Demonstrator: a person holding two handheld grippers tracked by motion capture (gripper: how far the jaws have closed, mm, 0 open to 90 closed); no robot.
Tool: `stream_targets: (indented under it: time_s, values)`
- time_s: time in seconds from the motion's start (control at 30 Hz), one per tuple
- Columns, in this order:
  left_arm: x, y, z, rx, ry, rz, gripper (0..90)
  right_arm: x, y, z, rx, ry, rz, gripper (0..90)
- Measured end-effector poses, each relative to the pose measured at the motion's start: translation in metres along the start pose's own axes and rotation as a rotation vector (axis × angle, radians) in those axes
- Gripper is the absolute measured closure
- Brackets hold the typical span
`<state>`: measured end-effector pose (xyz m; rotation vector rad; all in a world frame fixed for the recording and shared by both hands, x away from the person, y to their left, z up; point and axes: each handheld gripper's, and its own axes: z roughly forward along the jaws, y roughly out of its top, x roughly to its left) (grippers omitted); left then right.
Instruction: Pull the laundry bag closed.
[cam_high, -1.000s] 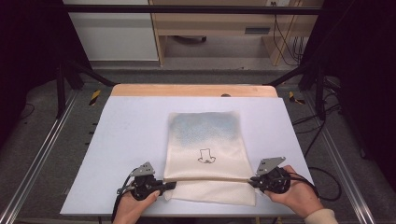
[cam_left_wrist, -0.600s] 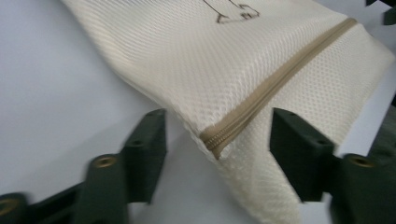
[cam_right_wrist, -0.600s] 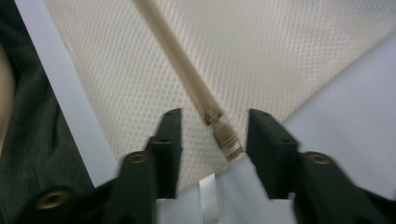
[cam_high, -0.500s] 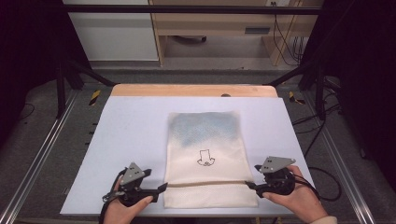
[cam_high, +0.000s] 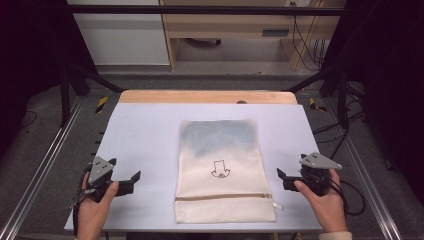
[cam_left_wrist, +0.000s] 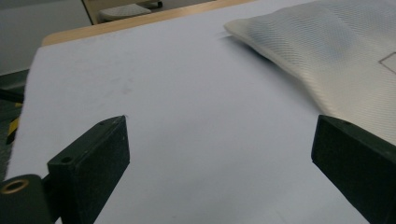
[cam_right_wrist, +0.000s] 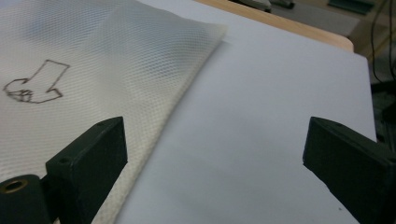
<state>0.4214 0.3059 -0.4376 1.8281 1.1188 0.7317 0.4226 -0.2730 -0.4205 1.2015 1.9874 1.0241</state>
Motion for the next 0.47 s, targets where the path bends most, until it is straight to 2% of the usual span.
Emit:
stream_targets:
  time_s: [0.13,0.2,0.27,0.47]
  values:
    - [0.016,-0.006,0.008,0.048,0.06,0.035,4.2,-0.01,-0.018,0.003,0.004,-0.051,0.077,7.8]
    - [0.021,-0.009,0.012,0.066,0.059,0.021,4.3,-0.014,-0.027,0.005,0.009,-0.066,0.097,8.8]
    - [0.023,-0.01,0.015,0.079,0.057,0.021,4.2,-0.017,-0.036,0.005,0.019,-0.08,0.094,9.7]
    - [0.017,-0.012,0.023,0.117,0.023,0.031,4.1,-0.021,-0.05,0.009,0.042,-0.075,0.1,10.0]
